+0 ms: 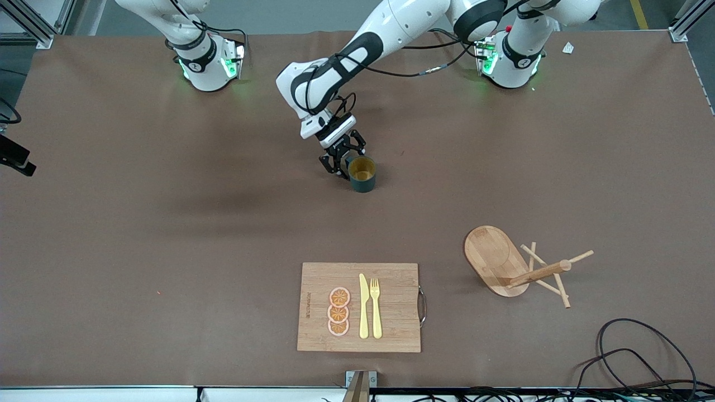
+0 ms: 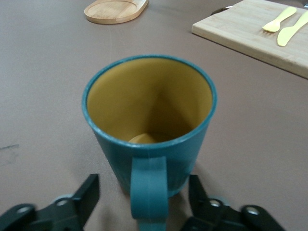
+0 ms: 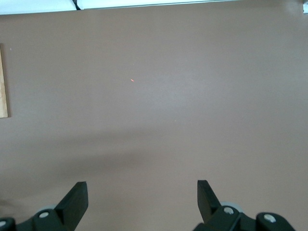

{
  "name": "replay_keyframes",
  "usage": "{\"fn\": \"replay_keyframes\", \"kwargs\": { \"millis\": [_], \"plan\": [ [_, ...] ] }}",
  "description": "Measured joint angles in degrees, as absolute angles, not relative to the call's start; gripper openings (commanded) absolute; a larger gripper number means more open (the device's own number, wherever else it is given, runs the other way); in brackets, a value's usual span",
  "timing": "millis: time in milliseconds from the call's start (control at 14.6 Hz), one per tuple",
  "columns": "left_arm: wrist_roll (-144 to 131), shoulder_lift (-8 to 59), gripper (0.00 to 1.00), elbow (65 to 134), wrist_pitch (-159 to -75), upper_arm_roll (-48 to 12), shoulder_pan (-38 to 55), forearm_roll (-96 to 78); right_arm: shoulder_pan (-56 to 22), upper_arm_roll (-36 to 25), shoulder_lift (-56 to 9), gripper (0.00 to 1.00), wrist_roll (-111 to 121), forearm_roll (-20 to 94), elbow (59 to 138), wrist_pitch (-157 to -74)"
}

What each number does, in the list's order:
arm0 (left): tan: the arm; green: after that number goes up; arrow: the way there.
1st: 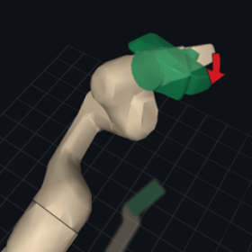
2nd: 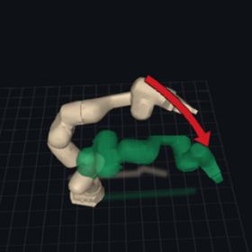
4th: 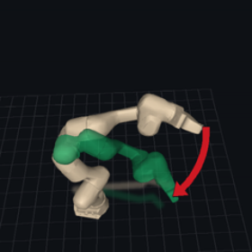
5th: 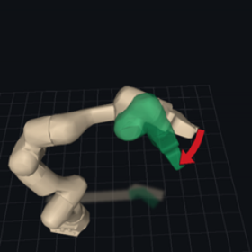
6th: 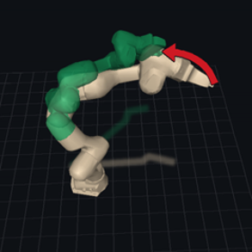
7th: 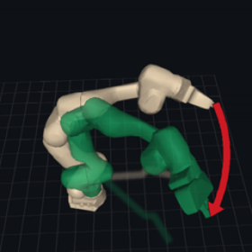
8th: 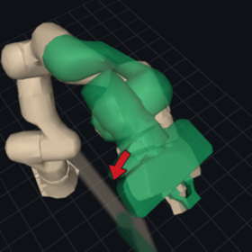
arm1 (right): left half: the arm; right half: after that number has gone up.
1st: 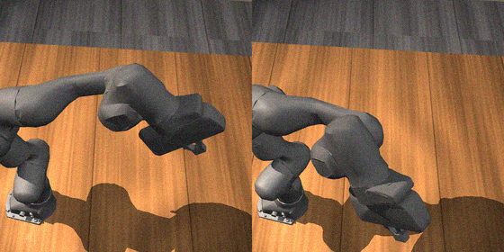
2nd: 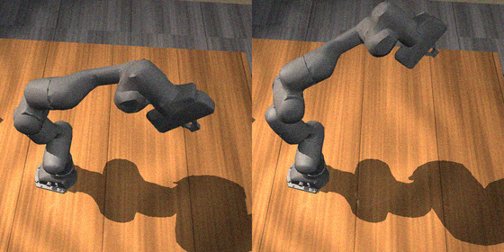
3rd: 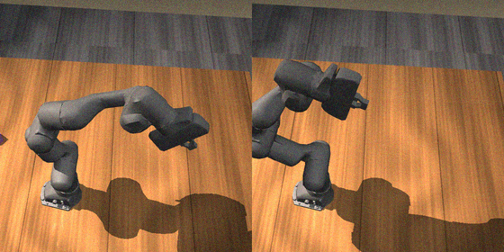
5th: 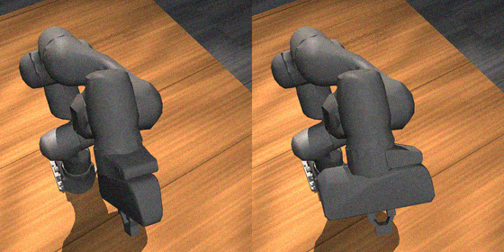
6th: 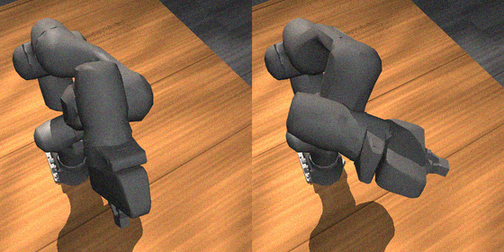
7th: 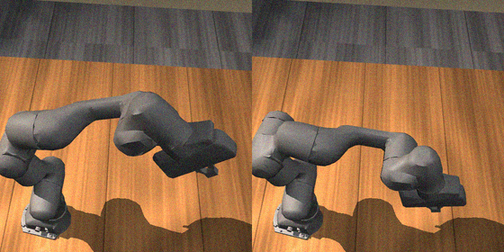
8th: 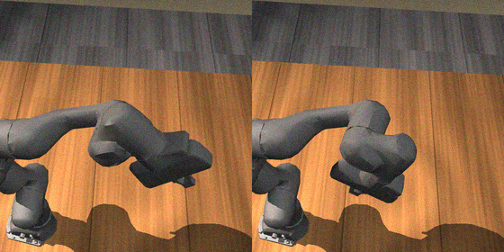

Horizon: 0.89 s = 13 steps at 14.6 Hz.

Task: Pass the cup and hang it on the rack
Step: 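Lower the left gripper and grasp the teal mug handle, then lift the teal mug with the left gripper toward the wooden rack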

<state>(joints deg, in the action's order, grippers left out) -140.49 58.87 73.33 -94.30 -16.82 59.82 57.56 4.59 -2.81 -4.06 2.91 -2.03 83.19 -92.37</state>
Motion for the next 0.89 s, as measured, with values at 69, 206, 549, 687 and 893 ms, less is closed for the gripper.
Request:
{"fn": "replay_keyframes", "kwargs": {
  "millis": [69, 206, 549, 687, 893],
  "plan": [
    [-140.5, 59.0, 0.43, 73.3, -94.4, -16.8, 59.8, 57.6, 4.6, -2.7, -4.1, 1.0, 2.9, -2.0, 83.3, -92.4],
    [-139.0, 59.1, 0.27, 73.4, -95.0, -16.8, 59.9, 57.7, 4.5, -2.4, -4.0, 1.0, 2.9, -2.0, 83.3, -92.4],
    [-135.8, 59.7, 0.0, 73.4, -95.2, -16.8, 60.0, 59.5, 4.0, -1.5, -3.9, 1.0, 2.9, -1.9, 83.3, -92.1],
    [-134.9, 59.7, 0.0, 73.3, -95.3, -16.8, 59.9, 59.5, 4.1, -1.6, -3.9, 1.0, 2.9, -1.9, 83.3, -91.7],
    [-131.1, 58.4, 0.0, 71.5, -96.6, -17.5, 57.6, 56.9, 4.1, -1.8, -3.9, 1.0, 2.9, -1.9, 83.3, -90.0]
  ]
}}
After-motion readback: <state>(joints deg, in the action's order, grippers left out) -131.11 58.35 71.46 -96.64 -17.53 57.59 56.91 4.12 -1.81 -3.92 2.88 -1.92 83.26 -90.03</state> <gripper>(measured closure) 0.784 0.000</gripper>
